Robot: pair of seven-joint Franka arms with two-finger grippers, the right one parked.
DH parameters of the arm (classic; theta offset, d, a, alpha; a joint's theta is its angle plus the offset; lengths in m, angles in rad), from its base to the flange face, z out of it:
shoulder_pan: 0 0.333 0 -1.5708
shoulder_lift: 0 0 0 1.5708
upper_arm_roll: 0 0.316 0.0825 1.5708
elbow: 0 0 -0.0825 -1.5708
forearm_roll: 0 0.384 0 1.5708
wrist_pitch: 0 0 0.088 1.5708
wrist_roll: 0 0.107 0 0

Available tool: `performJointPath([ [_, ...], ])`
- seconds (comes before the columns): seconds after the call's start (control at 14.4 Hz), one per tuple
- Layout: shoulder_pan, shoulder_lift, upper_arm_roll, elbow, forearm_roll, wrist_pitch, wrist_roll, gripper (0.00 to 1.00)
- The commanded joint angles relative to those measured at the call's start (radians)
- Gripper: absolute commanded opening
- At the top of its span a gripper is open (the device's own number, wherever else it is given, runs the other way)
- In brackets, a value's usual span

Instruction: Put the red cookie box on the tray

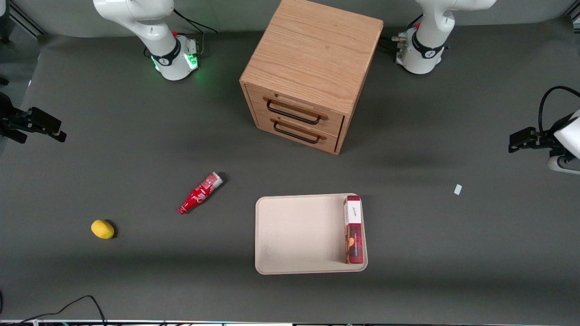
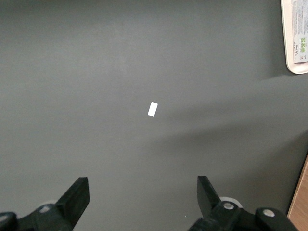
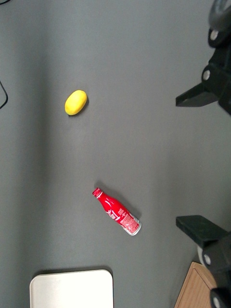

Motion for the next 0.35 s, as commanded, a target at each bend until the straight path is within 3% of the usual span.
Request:
performJointPath([
  [0.0, -0.047, -0.017, 0.046, -0.022, -0.005, 0.01, 0.011, 1.0],
  [0.28, -0.047, -0.019, 0.046, -0.021, -0.005, -0.01, 0.01, 1.0],
])
